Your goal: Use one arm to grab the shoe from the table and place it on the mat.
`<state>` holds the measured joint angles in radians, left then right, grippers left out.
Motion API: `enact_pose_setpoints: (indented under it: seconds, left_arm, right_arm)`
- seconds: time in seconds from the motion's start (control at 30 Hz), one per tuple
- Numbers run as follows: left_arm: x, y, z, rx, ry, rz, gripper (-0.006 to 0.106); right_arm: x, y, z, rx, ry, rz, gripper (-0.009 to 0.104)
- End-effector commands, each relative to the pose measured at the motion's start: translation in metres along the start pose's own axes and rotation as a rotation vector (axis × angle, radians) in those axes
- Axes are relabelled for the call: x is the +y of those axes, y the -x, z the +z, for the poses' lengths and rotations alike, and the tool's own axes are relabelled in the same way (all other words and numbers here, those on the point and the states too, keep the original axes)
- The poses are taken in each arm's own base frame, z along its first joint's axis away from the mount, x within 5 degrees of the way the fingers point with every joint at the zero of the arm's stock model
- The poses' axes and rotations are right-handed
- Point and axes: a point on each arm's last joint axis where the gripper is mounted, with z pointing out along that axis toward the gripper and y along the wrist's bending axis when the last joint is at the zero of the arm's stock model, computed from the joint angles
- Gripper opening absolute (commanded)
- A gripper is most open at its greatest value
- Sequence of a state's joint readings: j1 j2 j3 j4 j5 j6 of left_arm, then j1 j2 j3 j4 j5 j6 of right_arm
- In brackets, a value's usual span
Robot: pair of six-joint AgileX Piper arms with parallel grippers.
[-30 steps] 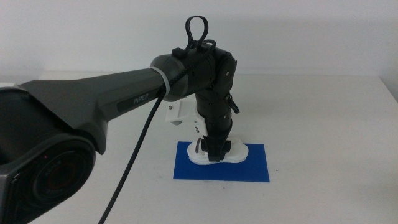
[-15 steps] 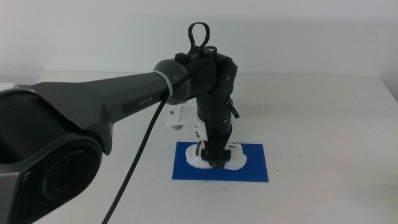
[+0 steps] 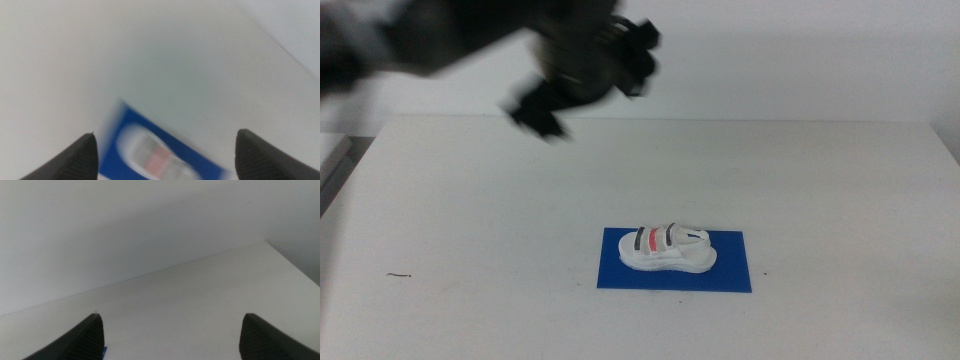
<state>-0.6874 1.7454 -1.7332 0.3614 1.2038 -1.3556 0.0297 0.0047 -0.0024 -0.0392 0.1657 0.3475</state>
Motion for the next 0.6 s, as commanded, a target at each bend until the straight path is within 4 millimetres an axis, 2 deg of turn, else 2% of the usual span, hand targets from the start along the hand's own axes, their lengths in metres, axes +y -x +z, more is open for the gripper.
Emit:
enact_pose_setpoints:
  seconds: [0.0, 0.07, 0.17, 0.33, 0.43, 0.57]
  left_arm:
    - [0.022, 0.01, -0.027, -0.104, 0.023, 0.297, 0.094]
    - [0.047, 0.013, -0.047, -0.142, 0.034, 0.419, 0.094]
    - [0.099, 0.011, -0.067, -0.19, 0.068, 0.519, 0.094]
    - [0.156, -0.006, -0.084, -0.44, -0.323, 0.674, 0.094]
    - [0.198, -0.027, -0.08, -0.551, -0.447, 0.707, 0.094]
    - [0.249, -0.047, -0.066, -0.606, -0.444, 0.598, 0.094]
  right_arm:
    - [0.0, 0.0, 0.0, -0.01, 0.004, -0.013, 0.079]
    - [0.0, 0.0, 0.0, -0.01, 0.004, -0.013, 0.079]
    - [0.0, 0.0, 0.0, -0.01, 0.004, -0.013, 0.079]
    - [0.0, 0.0, 0.0, -0.01, 0.004, -0.013, 0.079]
    - [0.0, 0.0, 0.0, -0.01, 0.004, -0.013, 0.079]
    - [0.0, 0.0, 0.0, -0.01, 0.004, -0.013, 0.079]
